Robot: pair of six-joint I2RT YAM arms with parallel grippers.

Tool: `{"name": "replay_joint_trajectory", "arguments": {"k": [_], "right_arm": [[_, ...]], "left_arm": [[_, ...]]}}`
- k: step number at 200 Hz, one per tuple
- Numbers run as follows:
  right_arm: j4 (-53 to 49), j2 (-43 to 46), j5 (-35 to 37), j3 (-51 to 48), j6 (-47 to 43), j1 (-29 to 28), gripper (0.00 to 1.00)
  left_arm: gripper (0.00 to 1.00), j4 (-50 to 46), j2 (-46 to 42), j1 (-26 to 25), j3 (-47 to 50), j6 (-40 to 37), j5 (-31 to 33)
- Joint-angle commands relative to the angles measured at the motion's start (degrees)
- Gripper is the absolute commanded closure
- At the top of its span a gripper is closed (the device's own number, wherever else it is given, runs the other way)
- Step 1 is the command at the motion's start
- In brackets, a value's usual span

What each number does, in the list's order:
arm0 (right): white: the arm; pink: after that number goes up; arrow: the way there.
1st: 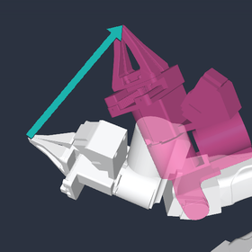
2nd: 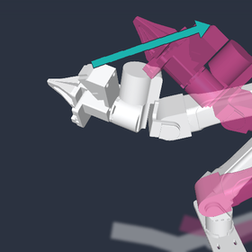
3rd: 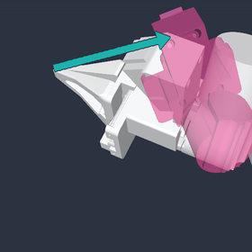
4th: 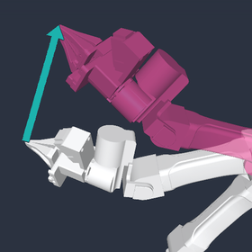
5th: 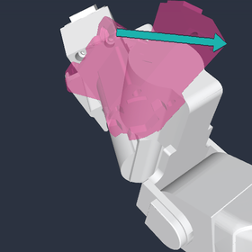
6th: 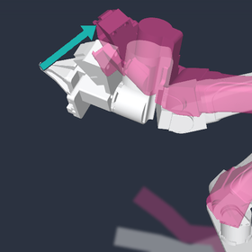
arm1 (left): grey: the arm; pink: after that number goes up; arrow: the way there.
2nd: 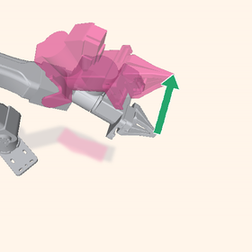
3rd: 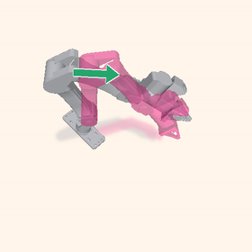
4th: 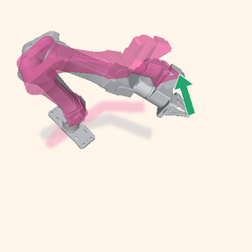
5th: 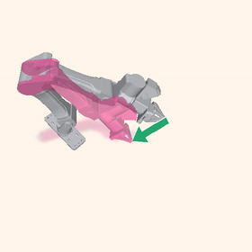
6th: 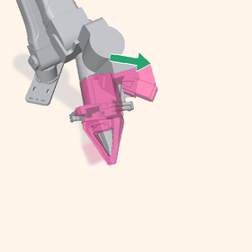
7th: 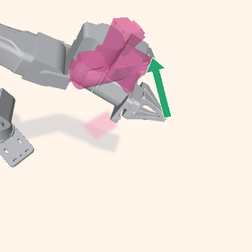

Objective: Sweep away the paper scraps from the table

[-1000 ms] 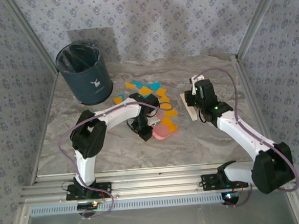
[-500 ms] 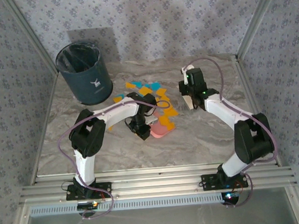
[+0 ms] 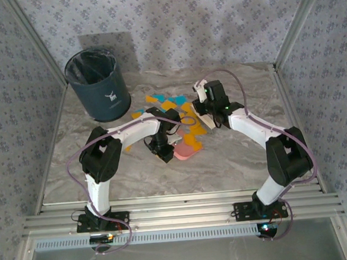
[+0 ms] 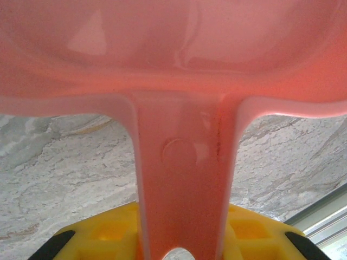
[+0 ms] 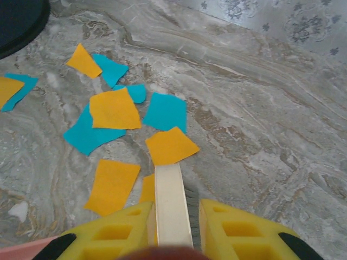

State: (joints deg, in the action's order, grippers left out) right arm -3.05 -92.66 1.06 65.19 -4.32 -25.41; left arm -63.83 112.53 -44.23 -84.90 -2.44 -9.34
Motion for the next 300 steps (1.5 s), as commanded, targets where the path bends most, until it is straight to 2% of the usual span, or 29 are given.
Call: {"name": "replay_joint_trajectory", "arguments": {"k": [1, 42, 143, 181, 201, 255, 274, 300], "right_arm": [[-3.57, 1.53, -3.95, -0.21, -0.87, -0.98, 1.00], [-4.49, 4.98, -6.89, -2.28, -0.01, -2.46, 1.00], [-6.51, 12.62, -8.81, -5.82, 4.00, -5.83, 1.00], [-4.37, 15.17, -10.78, -6.74, 5.60, -5.87, 1.00], [-2.92, 16.50, -6.53, -7.29, 6.70, -5.89, 1.00], [-1.68, 17.25, 12.60, -9.72, 9.35, -5.88, 1.00], [-1.79, 17.16, 14.23, -10.55, 9.68, -5.86, 1.00], [-2.36, 16.26, 12.58, -11.31, 10.03, -5.89, 1.00]], "left_arm": [[1.00, -1.39, -1.38, 0.45, 0.66, 0.29, -0.46], [1.00, -1.36, -0.68, 0.40, 0.14, -0.02, -1.30], [1.00, -1.10, -0.79, 0.46, -0.13, 0.22, -1.54], [1.00, -1.20, -1.41, 0.02, 0.48, -0.40, -1.98], [1.00, -1.72, -2.11, -0.27, 0.92, -1.33, -2.54], [1.00, -2.66, -3.28, -1.56, 2.02, -3.39, -3.54], [1.00, -2.52, -3.55, -1.67, 2.07, -3.53, -3.61], [1.00, -2.52, -3.28, -1.83, 1.93, -3.60, -3.53]]}}
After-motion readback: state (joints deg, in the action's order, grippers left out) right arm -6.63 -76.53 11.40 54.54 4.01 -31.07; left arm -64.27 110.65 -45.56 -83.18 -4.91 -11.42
